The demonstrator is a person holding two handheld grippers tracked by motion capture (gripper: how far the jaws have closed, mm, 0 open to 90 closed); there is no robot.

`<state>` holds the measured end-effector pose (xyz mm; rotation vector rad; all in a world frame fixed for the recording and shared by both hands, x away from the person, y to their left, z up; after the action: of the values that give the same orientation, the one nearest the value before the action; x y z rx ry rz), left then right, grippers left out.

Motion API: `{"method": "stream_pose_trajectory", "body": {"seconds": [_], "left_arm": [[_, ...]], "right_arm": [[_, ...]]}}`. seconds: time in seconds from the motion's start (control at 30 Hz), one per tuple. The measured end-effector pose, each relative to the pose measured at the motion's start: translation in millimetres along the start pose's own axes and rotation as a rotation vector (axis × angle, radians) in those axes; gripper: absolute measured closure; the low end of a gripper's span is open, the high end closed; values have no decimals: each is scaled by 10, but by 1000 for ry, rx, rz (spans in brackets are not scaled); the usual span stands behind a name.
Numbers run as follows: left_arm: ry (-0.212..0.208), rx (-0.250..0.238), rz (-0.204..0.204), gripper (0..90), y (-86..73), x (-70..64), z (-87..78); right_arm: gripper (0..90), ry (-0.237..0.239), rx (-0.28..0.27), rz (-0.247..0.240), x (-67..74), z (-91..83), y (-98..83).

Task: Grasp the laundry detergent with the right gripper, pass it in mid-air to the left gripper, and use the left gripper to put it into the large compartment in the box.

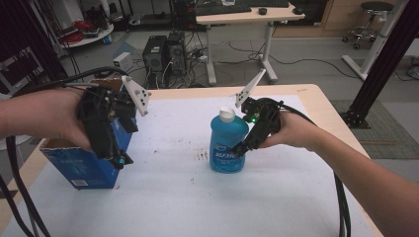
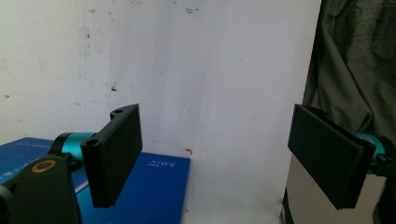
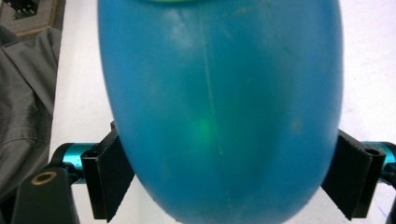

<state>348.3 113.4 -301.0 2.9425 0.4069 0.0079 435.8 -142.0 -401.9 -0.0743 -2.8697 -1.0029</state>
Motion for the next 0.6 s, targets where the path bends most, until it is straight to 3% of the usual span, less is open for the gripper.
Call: {"method": "stream_pose_trajectory", "body": {"seconds": [0.5, 0.6], "left_arm": [[0, -2, -2, 179, 10, 3, 5], [1, -1, 1, 179, 8, 3, 3]], "right_arm": [[194, -25, 2, -17, -18, 26, -7], [274, -17, -5, -28, -7, 21, -6]]}}
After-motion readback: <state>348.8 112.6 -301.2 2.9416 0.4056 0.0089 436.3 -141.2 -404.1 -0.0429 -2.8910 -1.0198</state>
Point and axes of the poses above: each handheld gripper's, and its own axes: z roughly forward along the jaws, y roughly out of its top, x roughly to its left, the point moved 6 cm from there along z, roughly forward along the jaws, and after that the axes turned 8 degrees about -z, right-handed, at the moved point
